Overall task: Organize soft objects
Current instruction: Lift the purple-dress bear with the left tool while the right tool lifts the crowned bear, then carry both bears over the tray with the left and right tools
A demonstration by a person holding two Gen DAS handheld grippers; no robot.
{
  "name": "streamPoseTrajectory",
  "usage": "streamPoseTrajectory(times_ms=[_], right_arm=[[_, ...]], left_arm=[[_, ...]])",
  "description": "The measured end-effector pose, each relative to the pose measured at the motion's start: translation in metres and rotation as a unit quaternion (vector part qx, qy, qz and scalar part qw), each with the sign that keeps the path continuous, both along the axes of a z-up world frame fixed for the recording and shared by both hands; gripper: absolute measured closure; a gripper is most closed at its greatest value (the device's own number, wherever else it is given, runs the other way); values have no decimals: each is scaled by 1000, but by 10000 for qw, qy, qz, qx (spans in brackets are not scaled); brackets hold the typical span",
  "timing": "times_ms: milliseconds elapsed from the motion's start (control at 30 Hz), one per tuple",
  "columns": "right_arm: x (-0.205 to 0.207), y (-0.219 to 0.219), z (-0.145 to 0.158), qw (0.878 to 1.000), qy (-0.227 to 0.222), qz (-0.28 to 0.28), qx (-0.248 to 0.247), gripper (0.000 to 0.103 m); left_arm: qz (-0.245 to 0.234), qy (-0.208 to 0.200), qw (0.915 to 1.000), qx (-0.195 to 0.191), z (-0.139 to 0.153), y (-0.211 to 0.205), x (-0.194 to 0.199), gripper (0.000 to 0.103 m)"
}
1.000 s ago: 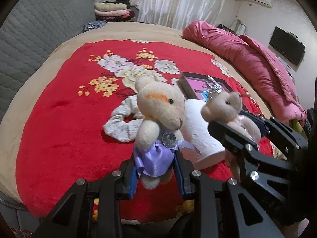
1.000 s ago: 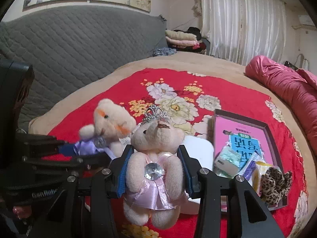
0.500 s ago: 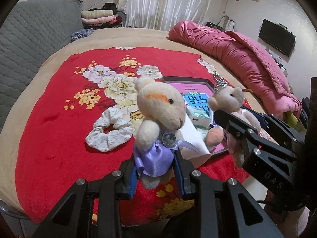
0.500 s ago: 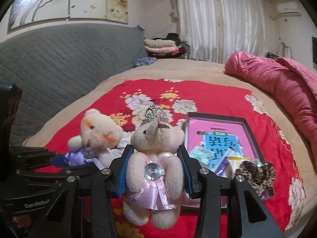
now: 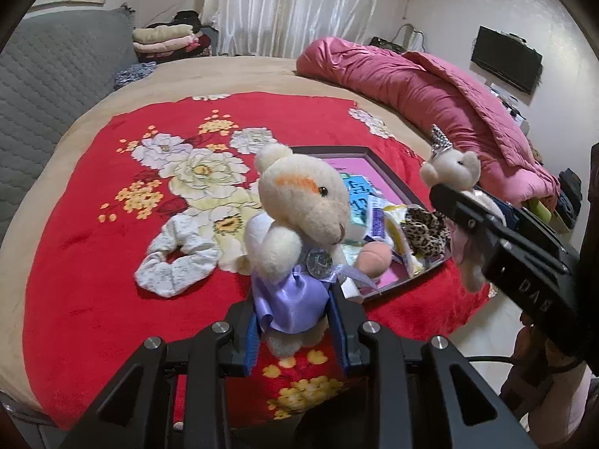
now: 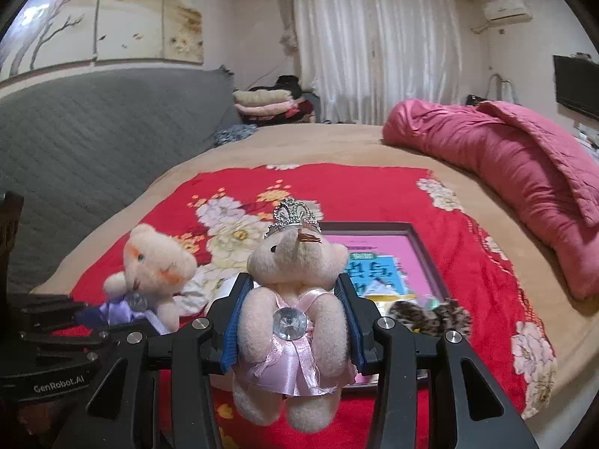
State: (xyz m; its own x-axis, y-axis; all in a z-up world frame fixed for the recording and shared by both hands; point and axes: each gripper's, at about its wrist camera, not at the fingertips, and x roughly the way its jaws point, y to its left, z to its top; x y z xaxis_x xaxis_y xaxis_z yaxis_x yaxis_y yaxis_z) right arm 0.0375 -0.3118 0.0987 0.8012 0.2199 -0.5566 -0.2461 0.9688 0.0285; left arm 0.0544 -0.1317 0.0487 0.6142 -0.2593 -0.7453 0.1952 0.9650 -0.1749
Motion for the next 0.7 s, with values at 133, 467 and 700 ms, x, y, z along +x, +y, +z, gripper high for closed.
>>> streamPoseTrajectory(times_ms=[133,467,700], right_arm=[[-2,-19,6,9996,-54,-265,69,57],[-1,-58,20,9973,-151,-690,194,57],[3,-72,19,9960,-126,-857,236,57]], left_arm=[[-181,-72,9998,-13,8,-18,5,71],[-588,-65,9982,10,11,-60,21,71],[-870,130,9961,-8,2,-87,31,71]])
